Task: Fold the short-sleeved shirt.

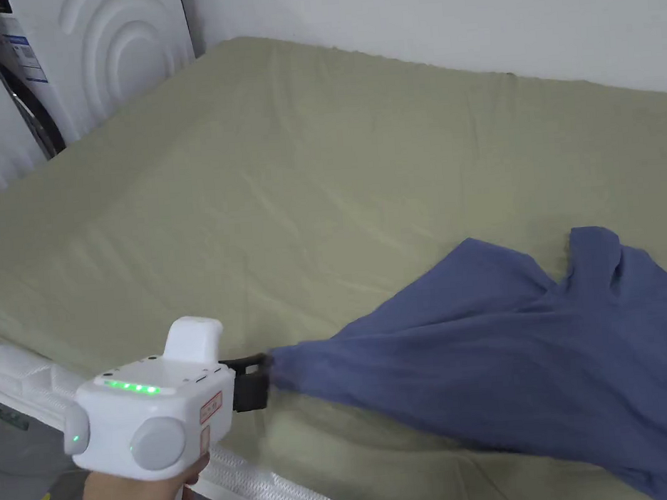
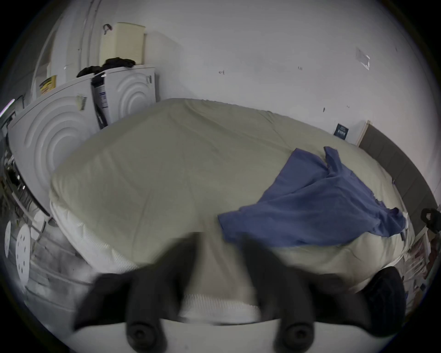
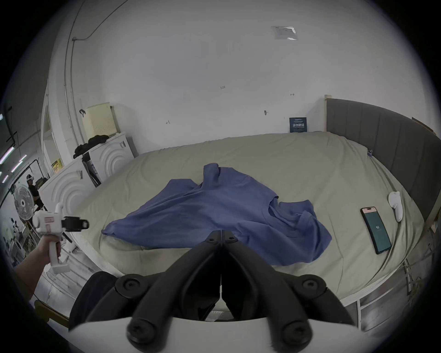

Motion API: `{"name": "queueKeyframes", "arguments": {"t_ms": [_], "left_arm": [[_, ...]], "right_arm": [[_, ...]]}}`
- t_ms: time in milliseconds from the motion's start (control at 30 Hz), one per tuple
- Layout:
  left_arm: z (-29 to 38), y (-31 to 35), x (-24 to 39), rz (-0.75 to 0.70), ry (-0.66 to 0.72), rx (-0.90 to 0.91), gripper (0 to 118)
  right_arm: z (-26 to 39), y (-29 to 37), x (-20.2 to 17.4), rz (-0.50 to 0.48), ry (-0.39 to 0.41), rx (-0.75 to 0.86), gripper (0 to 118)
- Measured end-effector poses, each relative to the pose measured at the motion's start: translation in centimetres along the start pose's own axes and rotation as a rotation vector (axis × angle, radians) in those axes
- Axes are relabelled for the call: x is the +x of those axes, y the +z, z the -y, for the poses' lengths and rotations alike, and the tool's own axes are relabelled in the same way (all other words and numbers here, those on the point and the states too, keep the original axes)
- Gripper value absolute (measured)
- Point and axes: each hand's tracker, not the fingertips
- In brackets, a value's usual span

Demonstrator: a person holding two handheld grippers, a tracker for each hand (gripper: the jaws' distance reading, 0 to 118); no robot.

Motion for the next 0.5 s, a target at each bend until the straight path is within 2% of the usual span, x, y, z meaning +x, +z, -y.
{"name": "queueKeyframes", "arguments": {"t_ms": [33,67,167,233,400,467,500], "left_arm": [[-0.4,-1.4,0.0,-0.003,-0.018,-0.023,108],[-0.8,-2.5,0.1,0.0,-0.033,0.004,112],[-1.7,-6.3,0.5,-0.051,-0.108,-0.053,111],[-1.8,-8.2,0.9,-0.036,-0.129,-0.069,110],[0.3,-9.6,3.7,0.118,-0.245,-0.172,104],[0.6,-8.5,3.6,0.087,-0.187,-0.088,92],[0.5,-8.6,3.0,0.132,-0.116,-0.137,88]], "right_arm": [[0.0,-0.4,-0.2,0.007,0.002,-0.011,0],[0.0,-0.9,-0.3,0.01,0.003,-0.024,0],[-0.2,-2.1,-0.5,0.021,0.004,-0.056,0],[-0.2,-2.9,-0.3,0.028,0.007,-0.074,0],[-0.6,-4.5,-0.5,0.031,0.001,-0.101,0],[-0.8,-4.7,-0.9,0.026,0.006,-0.101,0],[-0.8,-4.8,-0.8,0.018,0.003,-0.098,0]]}}
